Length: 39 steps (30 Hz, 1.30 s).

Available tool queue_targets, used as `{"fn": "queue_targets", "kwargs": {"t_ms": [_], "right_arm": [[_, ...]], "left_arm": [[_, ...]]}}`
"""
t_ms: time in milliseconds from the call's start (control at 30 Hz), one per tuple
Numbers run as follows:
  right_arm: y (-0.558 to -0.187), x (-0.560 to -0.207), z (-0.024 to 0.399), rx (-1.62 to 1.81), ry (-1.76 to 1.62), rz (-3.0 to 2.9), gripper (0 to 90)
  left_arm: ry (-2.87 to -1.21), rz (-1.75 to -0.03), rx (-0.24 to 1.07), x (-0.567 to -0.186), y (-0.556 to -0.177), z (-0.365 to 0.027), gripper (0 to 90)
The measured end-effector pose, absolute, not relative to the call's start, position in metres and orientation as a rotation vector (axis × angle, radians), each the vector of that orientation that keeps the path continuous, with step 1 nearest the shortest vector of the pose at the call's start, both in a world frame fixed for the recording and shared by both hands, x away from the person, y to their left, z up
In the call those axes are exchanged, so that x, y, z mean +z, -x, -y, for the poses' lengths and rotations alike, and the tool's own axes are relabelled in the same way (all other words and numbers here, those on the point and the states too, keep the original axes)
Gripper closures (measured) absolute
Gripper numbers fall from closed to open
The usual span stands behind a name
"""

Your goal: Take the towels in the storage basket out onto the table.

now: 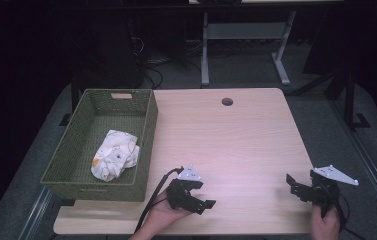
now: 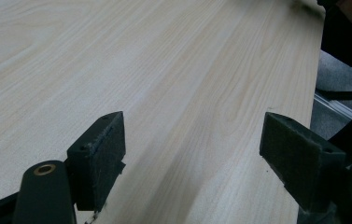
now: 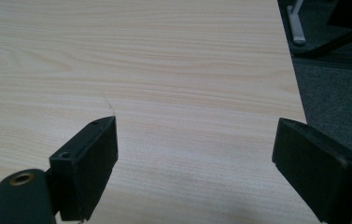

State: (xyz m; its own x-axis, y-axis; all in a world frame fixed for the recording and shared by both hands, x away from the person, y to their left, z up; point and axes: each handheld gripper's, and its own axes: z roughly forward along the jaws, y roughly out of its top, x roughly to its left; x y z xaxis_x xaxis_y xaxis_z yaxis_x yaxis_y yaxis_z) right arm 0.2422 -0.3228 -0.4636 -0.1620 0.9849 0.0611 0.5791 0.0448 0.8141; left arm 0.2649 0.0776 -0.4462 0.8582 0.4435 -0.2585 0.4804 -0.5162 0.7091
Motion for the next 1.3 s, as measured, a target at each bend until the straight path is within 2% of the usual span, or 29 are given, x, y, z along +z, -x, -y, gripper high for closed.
{"fn": "queue_targets", "kwargs": {"t_ms": [367, 567, 700, 833, 1300], "right_arm": [[-0.241, -0.466, 0.326, 0.973, -1.597, -1.790, 13.9], [-0.241, -0.466, 0.325, 0.957, -1.599, -1.786, 13.9], [-0.240, -0.466, 0.325, 0.959, -1.599, -1.785, 13.9], [-0.240, -0.466, 0.325, 0.957, -1.600, -1.782, 13.9], [-0.240, -0.465, 0.324, 0.961, -1.589, -1.781, 13.9]], "left_arm": [[-2.245, -0.606, -0.130, -0.437, -0.265, -0.072, 22.0], [-2.311, -0.503, -0.201, -0.403, -0.272, -0.069, 22.0], [-2.294, -0.485, -0.245, -0.388, -0.278, -0.072, 22.1], [-2.264, -0.482, -0.288, -0.364, -0.293, -0.083, 22.1], [-2.251, -0.501, -0.303, -0.324, -0.324, -0.118, 22.1]]}}
